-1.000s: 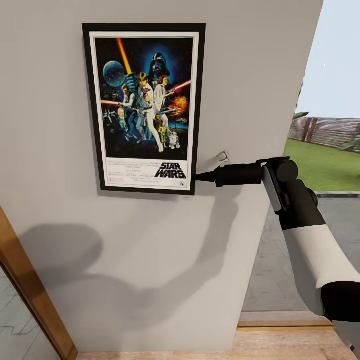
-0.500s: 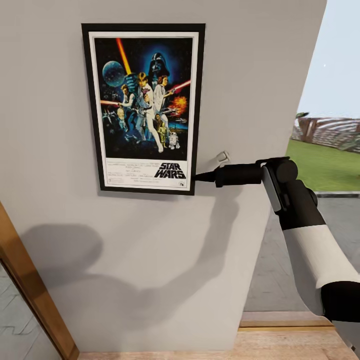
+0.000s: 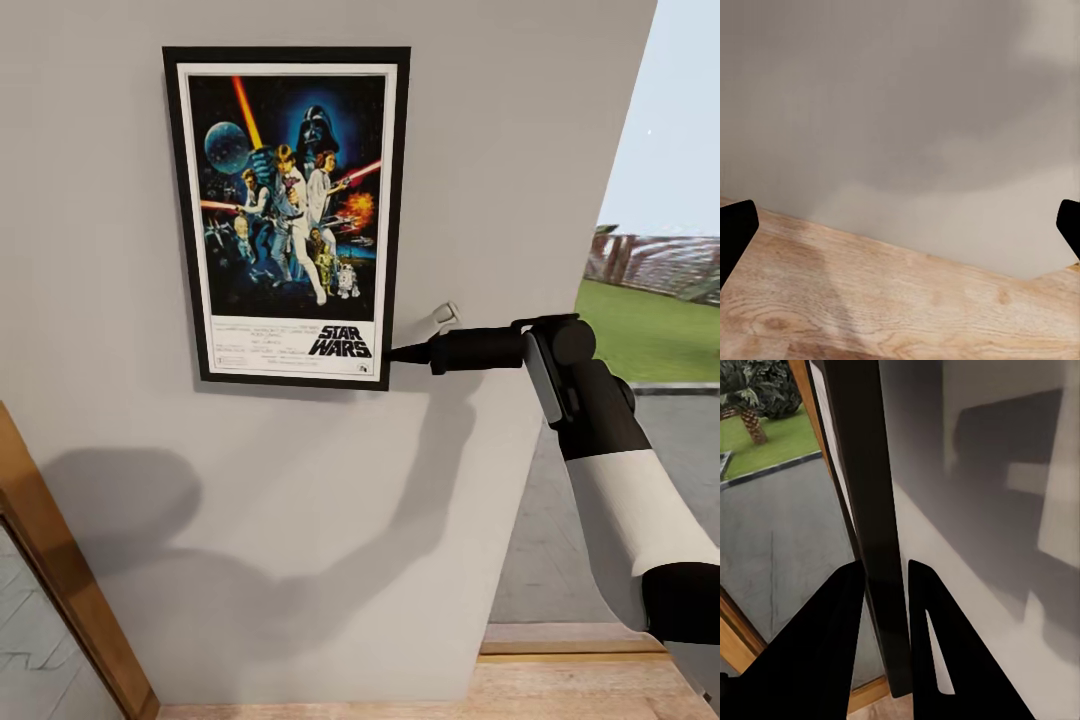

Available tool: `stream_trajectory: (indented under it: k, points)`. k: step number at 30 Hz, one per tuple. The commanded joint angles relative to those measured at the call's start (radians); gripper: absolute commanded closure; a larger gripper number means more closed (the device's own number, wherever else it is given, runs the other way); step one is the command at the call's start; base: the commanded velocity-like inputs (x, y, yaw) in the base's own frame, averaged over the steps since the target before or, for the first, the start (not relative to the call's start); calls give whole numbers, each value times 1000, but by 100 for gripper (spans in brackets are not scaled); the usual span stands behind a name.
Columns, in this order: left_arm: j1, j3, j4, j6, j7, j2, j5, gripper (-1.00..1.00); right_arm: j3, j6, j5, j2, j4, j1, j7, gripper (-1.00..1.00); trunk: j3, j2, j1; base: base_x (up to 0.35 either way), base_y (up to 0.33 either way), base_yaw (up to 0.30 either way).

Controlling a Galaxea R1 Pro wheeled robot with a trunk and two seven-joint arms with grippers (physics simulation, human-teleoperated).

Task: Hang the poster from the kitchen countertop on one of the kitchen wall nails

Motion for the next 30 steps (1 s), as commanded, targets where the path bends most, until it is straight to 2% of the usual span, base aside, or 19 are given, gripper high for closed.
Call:
stream_trajectory:
  k: [1,30]
  points:
    - [0,-1,1,-3,-4,0,3,-100,2,10,-11,-1,0,0,-3,100,0,-1,0,0,6,0]
    - [0,-1,1,-3,-4,0,3,-100,1,9,-12,-2,-38,13,0,100,0,-1,0,0,0,0]
